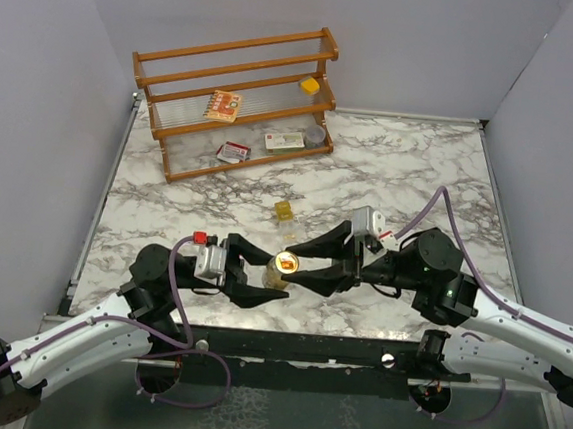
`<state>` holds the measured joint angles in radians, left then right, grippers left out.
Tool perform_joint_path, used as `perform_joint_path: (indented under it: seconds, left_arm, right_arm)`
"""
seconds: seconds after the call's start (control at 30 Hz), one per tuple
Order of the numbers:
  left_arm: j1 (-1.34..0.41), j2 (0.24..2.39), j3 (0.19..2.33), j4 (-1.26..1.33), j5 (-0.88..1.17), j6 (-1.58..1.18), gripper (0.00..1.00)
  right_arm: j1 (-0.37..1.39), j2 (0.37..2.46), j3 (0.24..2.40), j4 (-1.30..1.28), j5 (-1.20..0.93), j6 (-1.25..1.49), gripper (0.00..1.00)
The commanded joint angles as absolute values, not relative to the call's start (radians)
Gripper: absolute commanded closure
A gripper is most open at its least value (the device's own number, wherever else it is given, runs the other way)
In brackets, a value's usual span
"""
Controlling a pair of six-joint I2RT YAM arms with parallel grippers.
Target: Sort the pills into containers
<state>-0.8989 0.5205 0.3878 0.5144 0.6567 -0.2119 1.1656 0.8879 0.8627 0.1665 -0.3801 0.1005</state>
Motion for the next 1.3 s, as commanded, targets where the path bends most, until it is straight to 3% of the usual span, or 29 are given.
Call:
perform_joint_path:
  seconds: [0.0,1.27]
  left_arm:
    - [-0.901,0.484,0.407,0.62,0.59,-0.218,1.0]
    - [-0.9,0.591,0.511,0.461,0.245,-0.06,1.0]
  right_arm:
    - [1.166,0.908,0.861,0.114,-0.39,0.098,0.99]
    - [1.164,1.016,0.885,-0.029,-0.007,0.055,0.99]
